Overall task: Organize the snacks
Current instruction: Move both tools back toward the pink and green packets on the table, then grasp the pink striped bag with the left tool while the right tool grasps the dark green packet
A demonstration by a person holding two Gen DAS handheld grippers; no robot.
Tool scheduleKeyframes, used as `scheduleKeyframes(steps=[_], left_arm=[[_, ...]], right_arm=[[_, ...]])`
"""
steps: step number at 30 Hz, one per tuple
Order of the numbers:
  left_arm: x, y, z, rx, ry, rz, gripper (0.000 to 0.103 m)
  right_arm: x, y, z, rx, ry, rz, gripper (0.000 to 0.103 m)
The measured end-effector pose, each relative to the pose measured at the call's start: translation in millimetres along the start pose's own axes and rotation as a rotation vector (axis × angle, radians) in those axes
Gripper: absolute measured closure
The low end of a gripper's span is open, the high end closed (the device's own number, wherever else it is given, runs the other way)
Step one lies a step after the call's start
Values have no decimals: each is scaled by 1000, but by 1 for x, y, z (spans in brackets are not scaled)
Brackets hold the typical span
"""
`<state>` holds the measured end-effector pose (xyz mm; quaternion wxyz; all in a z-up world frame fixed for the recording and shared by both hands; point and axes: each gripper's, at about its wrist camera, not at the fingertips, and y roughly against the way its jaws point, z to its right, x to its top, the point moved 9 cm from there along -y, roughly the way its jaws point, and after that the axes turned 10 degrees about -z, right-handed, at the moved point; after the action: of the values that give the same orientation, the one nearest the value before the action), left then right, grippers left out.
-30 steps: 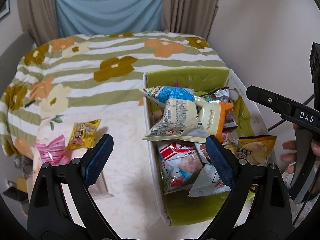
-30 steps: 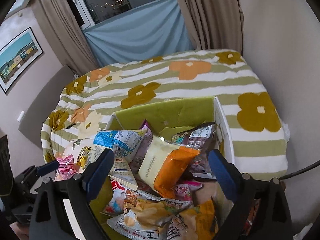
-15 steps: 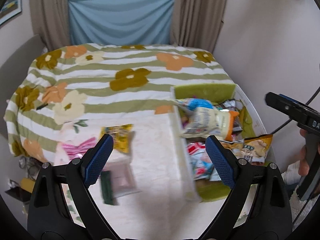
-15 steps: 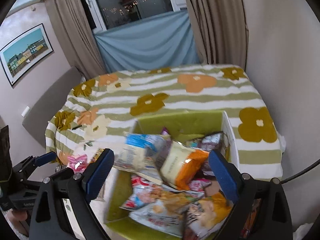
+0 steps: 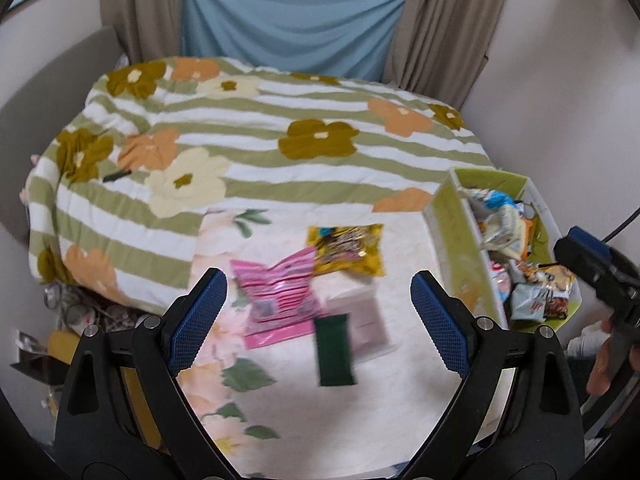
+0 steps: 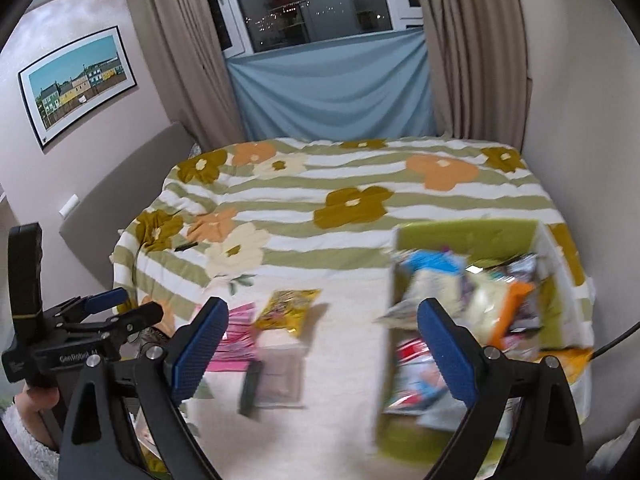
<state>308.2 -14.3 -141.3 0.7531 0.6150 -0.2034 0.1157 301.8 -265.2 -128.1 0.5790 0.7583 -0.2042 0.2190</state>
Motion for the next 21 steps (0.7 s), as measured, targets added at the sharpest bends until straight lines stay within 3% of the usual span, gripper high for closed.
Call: scheduleKeyframes(steps=[8, 11, 21], left_arm=[[-13, -41, -58, -74, 8, -99, 10], [-20, -69, -70, -134, 8, -153, 10], [-27, -160, -62, -213, -26, -254, 10]], right_arm=[[-37, -58, -48, -79, -3, -78, 9], [-57, -82, -60, -110, -24, -113, 9], [-118, -156, -91, -213, -53, -194, 9]])
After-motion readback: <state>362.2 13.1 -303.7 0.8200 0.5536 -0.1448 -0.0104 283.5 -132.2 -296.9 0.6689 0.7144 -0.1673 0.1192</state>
